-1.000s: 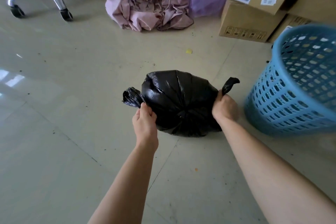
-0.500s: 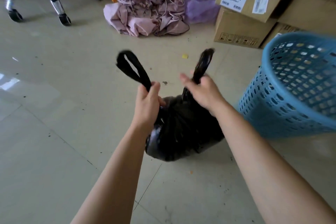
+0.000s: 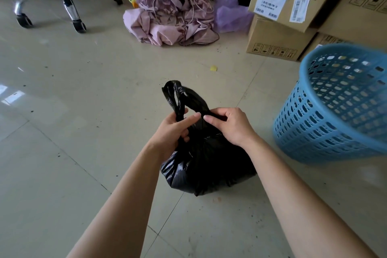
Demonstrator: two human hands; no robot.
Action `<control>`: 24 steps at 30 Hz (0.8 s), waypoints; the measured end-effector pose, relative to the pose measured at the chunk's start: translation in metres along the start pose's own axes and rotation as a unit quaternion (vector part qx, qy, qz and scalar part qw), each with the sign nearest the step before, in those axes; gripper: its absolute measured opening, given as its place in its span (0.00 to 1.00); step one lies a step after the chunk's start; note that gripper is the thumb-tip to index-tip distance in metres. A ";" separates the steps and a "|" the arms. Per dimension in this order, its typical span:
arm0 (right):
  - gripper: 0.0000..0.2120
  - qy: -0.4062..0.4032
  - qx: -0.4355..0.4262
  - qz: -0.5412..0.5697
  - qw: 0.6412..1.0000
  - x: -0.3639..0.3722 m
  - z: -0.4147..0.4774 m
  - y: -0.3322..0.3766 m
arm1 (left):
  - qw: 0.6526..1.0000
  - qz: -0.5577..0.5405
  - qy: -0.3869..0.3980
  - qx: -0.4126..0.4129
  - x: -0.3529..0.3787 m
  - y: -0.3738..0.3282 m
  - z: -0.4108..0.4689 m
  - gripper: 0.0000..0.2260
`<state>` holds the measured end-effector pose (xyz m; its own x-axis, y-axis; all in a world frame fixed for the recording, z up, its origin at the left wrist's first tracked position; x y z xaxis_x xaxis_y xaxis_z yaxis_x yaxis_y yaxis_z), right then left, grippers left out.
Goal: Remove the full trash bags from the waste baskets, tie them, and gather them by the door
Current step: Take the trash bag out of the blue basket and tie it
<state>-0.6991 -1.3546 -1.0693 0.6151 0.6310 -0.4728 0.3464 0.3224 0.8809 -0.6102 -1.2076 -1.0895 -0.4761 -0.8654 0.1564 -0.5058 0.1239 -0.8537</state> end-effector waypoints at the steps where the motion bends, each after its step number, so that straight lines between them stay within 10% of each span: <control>1: 0.07 0.017 -0.010 -0.004 1.000 0.004 -0.001 0.003 | 1.000 0.007 0.012 0.017 0.003 -0.004 -0.002 0.10; 11: 0.10 0.052 -0.042 -0.131 0.989 0.004 -0.007 -0.010 | 0.987 -0.143 -0.074 -0.011 -0.010 -0.008 0.002 0.12; 14: 0.07 0.027 -0.025 -0.124 0.992 0.002 -0.006 -0.013 | 0.993 -0.105 -0.057 0.007 -0.010 -0.008 -0.003 0.06; 20: 0.09 0.035 -0.069 -0.115 0.990 0.008 -0.010 0.006 | 0.997 0.027 0.073 0.009 -0.004 -0.008 -0.010 0.27; 24: 0.10 0.052 -0.082 -0.117 0.988 0.015 -0.013 0.016 | 0.993 0.089 0.078 -0.002 -0.005 -0.004 -0.008 0.12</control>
<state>-0.6935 -1.3314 -1.0624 0.4530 0.5916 -0.6669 0.3453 0.5733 0.7430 -0.6117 -1.2001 -1.0833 -0.6639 -0.7438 0.0778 -0.4059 0.2709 -0.8728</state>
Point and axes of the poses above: each hand's wrist, its own z-axis towards the middle knuckle, its own x-axis out of the palm, y = z × x, the point moved 7 cm from there along z, towards the middle knuckle, and after that the axes turned 14 degrees about -y, right-handed, at the moved point
